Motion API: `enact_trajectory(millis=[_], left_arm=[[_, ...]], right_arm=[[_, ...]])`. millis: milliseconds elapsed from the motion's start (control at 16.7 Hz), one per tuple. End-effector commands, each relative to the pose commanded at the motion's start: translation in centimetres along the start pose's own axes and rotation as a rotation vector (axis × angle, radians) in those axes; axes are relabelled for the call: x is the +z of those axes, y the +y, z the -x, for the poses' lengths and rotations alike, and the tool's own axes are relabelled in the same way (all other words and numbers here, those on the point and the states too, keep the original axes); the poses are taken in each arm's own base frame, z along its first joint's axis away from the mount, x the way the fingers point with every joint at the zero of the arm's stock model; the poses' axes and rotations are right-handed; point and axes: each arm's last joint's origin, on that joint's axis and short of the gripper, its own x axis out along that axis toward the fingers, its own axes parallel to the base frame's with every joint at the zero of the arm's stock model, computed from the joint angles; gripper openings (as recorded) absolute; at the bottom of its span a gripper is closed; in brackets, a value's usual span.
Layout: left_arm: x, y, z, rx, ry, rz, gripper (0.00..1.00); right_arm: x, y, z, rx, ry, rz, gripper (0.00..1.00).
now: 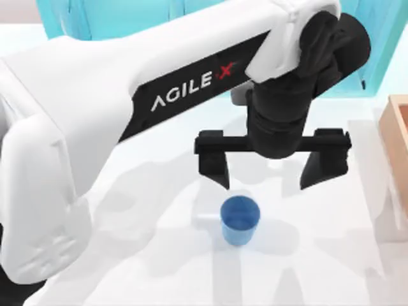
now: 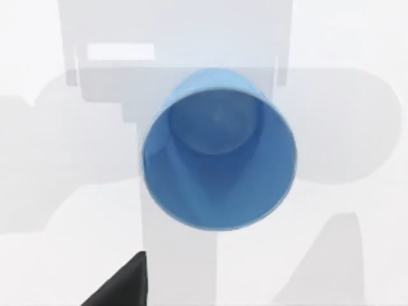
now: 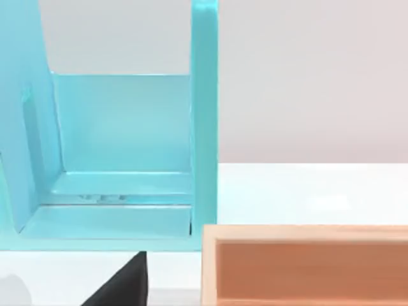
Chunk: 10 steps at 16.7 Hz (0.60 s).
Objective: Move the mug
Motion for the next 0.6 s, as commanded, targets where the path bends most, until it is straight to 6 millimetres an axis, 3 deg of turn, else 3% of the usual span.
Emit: enact_trajectory(millis=[360, 600], left_arm=[[0.1, 0.1, -0.3, -0.001, -0.002, 0.002, 1.0], [0.3, -0.2, -3.7, 0.0, 0.0, 0.0, 1.0]], right_arm=[[0.0, 0.0, 0.0, 0.0, 0.0, 0.0, 1.0], [0.0, 0.0, 0.0, 0.0, 0.0, 0.0, 1.0]])
